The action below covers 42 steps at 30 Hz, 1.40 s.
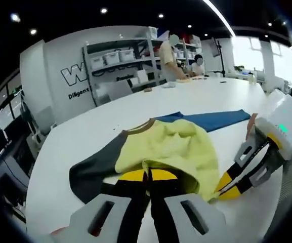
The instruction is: Fold the garment on the visible template until the final outline fits inside the template.
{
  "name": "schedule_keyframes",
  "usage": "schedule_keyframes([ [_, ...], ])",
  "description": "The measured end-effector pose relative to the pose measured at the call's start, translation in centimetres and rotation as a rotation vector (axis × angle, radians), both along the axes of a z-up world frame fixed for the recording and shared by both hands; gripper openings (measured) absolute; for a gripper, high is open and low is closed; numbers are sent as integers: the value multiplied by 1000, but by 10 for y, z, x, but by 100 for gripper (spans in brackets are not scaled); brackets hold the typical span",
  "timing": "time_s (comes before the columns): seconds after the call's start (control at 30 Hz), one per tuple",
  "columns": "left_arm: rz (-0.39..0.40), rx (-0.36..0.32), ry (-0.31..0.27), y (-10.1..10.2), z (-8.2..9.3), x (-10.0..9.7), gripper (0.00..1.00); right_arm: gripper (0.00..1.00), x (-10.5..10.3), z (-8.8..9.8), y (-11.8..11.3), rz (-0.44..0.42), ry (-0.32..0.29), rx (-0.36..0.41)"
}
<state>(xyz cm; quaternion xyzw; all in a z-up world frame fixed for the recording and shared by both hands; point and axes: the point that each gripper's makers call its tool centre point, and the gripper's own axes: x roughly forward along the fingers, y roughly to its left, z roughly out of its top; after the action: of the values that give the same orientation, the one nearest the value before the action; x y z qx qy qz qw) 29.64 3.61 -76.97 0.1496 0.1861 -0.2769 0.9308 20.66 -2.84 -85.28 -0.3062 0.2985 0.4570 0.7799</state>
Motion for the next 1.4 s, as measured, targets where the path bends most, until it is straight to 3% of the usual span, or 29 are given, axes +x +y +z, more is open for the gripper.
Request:
schedule_keyframes([
  [0.17,-7,5,-1,3,1,-2,0,0,-3,38,-23,-50,-37,32],
  [0.2,-10,6,-3,3,2,-2,0,0,-2,51,-36,-65,-73,22],
  [0.27,-20,14,-3,1,2,-4,0,0,-2,61,-45,-76,-94,17],
  [0.3,-29,15,-3,-1,3,-7,0,0,3,74,-59,-102,-140,9],
  [0.4,-63,23,-9,-9,6,-14,0,0,7,94,-82,-142,-194,-17],
  [0.5,-107,28,-15,-18,11,-24,0,0,10,107,-104,-159,-255,-83],
  [0.67,-227,44,-34,-49,19,-49,0,0,9,115,-157,-143,-319,-330],
  [0.77,-322,84,-37,-74,16,-65,0,0,14,109,-185,-162,-344,-479],
  [0.83,-377,135,-32,-88,8,-75,0,0,11,90,-204,-169,-293,-578],
  [0.9,-427,181,-44,-102,-1,-83,0,0,10,76,-213,-186,-252,-613],
  [1.0,-506,263,-23,-125,-28,-98,0,0,8,52,-208,-175,-198,-553],
  [1.1,-554,333,-2,-133,-51,-104,0,0,4,37,-210,-163,-168,-566],
  [1.17,-599,407,17,-134,-70,-112,0,0,1,25,-208,-164,-135,-536],
  [1.23,-607,420,28,-134,-77,-116,0,0,-5,9,-211,-146,-90,-545],
  [1.4,-597,409,92,-128,-87,-120,0,0,-12,-11,-219,-149,-24,-548],
])
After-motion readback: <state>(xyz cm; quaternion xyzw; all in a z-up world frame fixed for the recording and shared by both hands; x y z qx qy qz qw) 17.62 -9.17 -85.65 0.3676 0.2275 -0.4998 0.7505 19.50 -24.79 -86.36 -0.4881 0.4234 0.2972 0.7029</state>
